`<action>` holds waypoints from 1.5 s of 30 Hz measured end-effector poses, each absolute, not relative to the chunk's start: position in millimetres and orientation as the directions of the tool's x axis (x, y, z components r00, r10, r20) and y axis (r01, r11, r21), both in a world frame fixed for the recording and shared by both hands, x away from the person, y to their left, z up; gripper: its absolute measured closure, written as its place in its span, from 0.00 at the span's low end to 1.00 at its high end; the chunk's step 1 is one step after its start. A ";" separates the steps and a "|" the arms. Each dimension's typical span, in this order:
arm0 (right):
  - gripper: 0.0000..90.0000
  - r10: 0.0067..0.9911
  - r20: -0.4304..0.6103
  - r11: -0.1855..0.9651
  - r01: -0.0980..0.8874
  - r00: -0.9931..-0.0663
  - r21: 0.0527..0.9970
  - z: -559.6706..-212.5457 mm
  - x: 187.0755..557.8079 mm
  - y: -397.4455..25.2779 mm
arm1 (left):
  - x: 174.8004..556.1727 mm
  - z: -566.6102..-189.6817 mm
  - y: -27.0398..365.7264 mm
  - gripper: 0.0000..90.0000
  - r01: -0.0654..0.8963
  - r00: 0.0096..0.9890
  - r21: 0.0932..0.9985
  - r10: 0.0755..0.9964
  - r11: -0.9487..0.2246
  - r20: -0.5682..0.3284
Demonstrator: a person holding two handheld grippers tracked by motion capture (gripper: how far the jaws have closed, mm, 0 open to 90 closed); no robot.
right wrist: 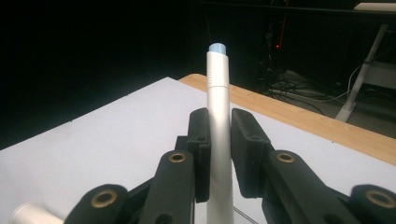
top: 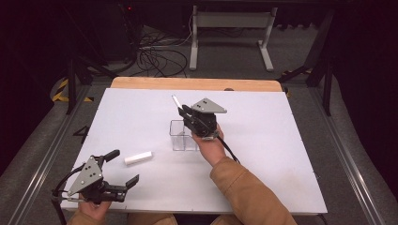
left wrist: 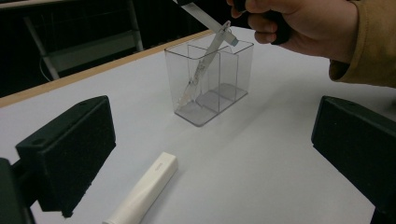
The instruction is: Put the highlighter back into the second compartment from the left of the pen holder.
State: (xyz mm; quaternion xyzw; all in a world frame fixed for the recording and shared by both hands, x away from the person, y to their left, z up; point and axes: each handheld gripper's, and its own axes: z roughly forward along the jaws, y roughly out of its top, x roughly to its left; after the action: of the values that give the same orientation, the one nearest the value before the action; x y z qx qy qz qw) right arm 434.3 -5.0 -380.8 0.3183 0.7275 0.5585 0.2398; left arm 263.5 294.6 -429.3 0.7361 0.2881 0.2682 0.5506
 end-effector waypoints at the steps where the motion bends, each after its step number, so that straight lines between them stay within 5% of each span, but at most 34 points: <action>1: 0.87 0.731 0.005 0.175 0.195 -0.682 0.965 -381.6 434.7 -4.2 | 263.5 -429.3 294.7 0.00 0.129 0.690 0.965 0.719 -0.227 0.077; 18: 0.86 0.740 0.003 0.178 0.201 -0.673 0.963 -388.0 438.3 -0.4 | 263.0 -429.1 295.1 0.01 0.129 0.692 0.965 0.718 -0.228 0.077; 26: 0.45 0.730 0.008 0.167 0.191 -0.683 0.967 -379.4 434.9 -12.0 | 262.7 -429.1 295.4 0.00 0.127 0.692 0.966 0.718 -0.225 0.076; 45: 0.25 0.653 -0.011 0.169 0.131 -0.757 0.977 -350.1 401.1 -58.4 | 265.8 -427.9 294.7 0.00 0.153 0.688 0.962 0.724 -0.226 0.060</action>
State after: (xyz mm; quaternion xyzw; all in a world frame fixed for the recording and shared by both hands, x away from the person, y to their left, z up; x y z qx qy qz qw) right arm 401.1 -58.4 -350.1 0.2682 0.7314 0.5862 0.2225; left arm 265.8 294.7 -427.9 0.7382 0.2969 0.2608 0.5467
